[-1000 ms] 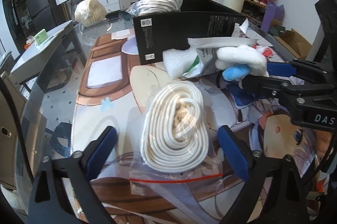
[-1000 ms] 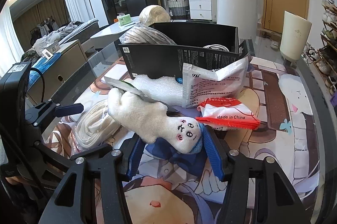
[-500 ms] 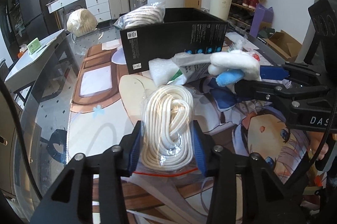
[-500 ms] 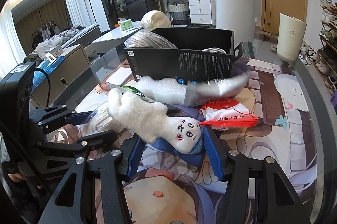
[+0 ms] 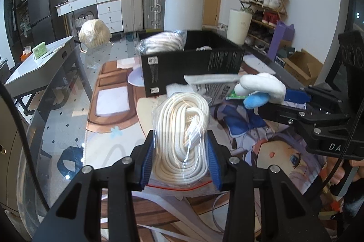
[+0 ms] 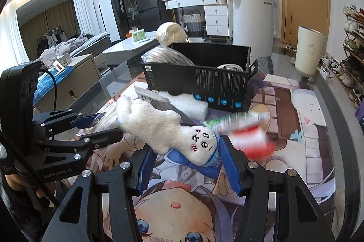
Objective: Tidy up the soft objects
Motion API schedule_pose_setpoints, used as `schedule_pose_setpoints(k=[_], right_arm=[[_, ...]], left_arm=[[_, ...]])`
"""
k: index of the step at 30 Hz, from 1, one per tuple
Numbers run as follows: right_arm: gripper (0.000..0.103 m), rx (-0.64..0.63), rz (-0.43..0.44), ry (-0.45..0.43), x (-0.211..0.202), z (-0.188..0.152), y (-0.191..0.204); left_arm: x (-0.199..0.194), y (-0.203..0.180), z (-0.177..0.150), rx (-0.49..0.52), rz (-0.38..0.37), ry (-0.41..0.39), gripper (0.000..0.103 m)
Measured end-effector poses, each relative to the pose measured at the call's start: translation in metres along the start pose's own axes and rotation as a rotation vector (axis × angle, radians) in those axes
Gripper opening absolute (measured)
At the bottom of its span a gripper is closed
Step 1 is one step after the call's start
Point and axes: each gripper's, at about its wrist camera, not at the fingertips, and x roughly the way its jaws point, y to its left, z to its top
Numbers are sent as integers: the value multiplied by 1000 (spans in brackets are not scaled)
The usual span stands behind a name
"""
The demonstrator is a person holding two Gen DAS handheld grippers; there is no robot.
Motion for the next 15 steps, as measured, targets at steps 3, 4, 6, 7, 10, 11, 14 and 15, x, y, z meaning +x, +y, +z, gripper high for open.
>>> schedule_pose_setpoints(k=[3,4,6,7,10,11,14,15], right_arm=[[55,9,-2,-25,-4,3,-2],[55,13,-5,-37,-7,4,-3],[55,22,-5,-54,-11,7,-5],[55,27,-5,-67,-13,9,-6],[55,37,-12,-98,-20,15,-9],[55,40,-13,-104,-21,17,-10],[55,41,-18,-117,-24,22,-12],[55,42,-18,-121,-26,24,-13]], left_arm=[[-7,3,2,-11,-12,-27,40],[-9,3,3,-14,-12,-37,40],[-14,5,6,-22,-13,-57,40],[-16,6,8,-26,-15,-68,40],[-22,9,13,-37,-23,-97,40],[-23,11,15,-38,-21,-102,40],[-25,12,21,-35,-15,-119,40],[-25,13,23,-35,-16,-122,40]])
